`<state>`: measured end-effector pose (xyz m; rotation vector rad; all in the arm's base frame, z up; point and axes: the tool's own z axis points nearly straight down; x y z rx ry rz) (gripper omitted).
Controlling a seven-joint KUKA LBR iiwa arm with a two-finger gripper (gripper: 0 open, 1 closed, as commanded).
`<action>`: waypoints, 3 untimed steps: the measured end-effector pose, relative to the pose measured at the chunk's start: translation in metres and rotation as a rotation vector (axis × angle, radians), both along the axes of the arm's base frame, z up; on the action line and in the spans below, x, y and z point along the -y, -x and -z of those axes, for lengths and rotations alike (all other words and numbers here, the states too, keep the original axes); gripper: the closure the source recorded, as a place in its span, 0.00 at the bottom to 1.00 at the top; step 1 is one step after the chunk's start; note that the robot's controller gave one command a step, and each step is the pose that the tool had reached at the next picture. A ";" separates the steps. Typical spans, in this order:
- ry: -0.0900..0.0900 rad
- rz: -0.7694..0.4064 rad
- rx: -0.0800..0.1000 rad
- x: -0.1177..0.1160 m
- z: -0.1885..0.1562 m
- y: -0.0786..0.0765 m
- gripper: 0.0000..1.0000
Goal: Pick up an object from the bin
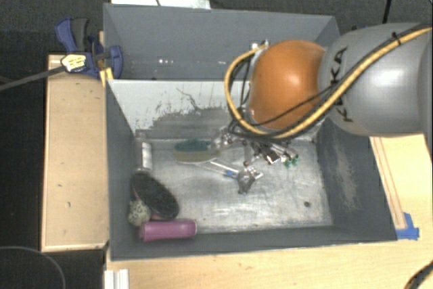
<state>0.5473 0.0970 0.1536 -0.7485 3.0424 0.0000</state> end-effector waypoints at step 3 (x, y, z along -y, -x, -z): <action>0.003 -0.297 0.002 0.035 -0.095 -0.015 1.00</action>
Offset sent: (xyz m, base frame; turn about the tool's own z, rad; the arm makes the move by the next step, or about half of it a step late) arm 0.0322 -0.0286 -0.0746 -0.0363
